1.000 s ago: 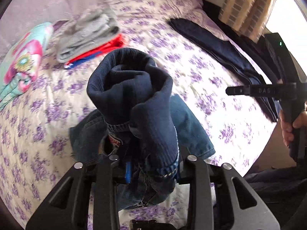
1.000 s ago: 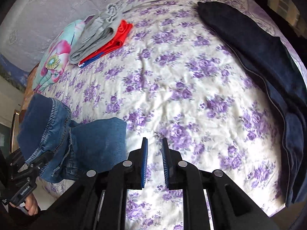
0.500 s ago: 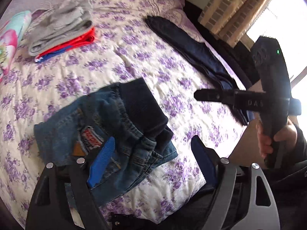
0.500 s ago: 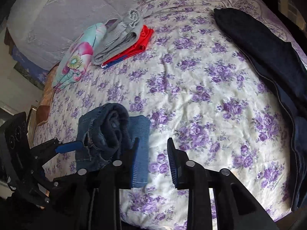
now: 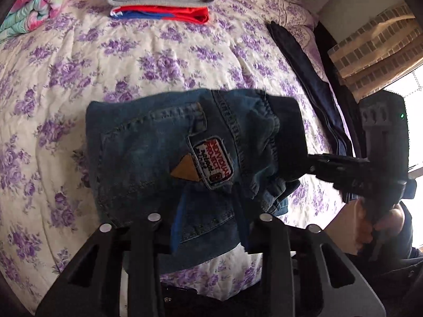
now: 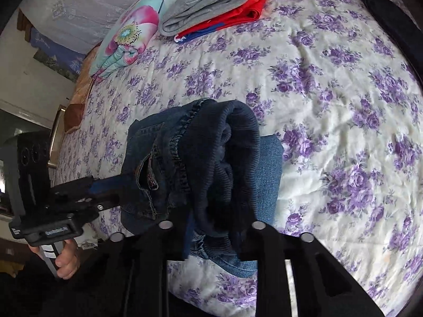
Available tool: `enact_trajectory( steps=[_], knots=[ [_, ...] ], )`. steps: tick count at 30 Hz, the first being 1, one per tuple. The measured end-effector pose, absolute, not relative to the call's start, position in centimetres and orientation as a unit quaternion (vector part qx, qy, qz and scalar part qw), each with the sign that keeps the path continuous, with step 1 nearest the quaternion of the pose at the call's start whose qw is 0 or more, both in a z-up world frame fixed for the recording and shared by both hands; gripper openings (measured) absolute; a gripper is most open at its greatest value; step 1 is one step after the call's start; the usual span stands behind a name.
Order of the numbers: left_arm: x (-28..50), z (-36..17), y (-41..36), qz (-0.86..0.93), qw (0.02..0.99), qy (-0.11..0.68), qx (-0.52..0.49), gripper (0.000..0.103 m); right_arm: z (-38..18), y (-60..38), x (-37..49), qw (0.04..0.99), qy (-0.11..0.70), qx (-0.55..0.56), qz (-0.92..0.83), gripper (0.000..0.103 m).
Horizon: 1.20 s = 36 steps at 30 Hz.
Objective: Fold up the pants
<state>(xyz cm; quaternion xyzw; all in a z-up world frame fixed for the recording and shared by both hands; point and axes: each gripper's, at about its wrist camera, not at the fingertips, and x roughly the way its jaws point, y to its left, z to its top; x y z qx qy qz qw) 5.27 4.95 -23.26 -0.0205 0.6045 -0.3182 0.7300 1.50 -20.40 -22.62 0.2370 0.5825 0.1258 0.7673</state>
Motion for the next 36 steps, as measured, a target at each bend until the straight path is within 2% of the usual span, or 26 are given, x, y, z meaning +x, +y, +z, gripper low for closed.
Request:
enact_trajectory(
  steps=[10,11,14,19,21,23,29,32,34,36],
  knots=[
    [5.3,-26.0,4.0,-0.32,0.714,0.623,-0.022,0.025,-25.9,-21.1,1.0,0.747,0.614,0.243,0.08,0.02],
    [5.3,-25.6,4.1,-0.317,0.714,0.624,-0.019,0.024,-25.3,-20.9,1.0,0.749,0.615,0.232,0.083,0.021],
    [4.5,-23.2,5.3,-0.3,0.74,0.602,0.002,0.024,-22.8,-20.4,1.3,0.758,0.624,0.172,0.077,0.035],
    [3.1,-20.2,9.7,-0.28,0.768,0.575,-0.041,0.024,-15.3,-19.9,3.7,0.797,0.585,0.116,0.092,0.036],
    [2.9,-19.8,11.2,-0.269,0.772,0.573,-0.062,0.024,-13.0,-17.7,5.6,0.816,0.556,0.09,0.133,0.045],
    [2.6,-19.7,11.9,-0.264,0.774,0.571,-0.074,0.024,-12.6,-14.1,8.2,0.817,0.544,0.053,0.185,0.047],
    [1.8,-20.5,10.2,-0.289,0.763,0.573,-0.081,0.024,-19.5,-2.6,14.1,0.77,0.581,-0.095,0.246,0.044],
    [2.3,-23.2,8.9,-0.298,0.738,0.601,-0.078,0.024,-23.4,-0.4,15.2,0.746,0.609,-0.157,0.219,0.042],
    [2.5,-25.3,8.3,-0.286,0.731,0.616,-0.063,0.024,-25.6,-0.5,15.8,0.737,0.628,-0.148,0.201,0.045],
    [2.5,-25.7,8.3,-0.282,0.735,0.614,-0.06,0.024,-26.5,-1.0,16.4,0.736,0.638,-0.123,0.19,0.052]
  ],
)
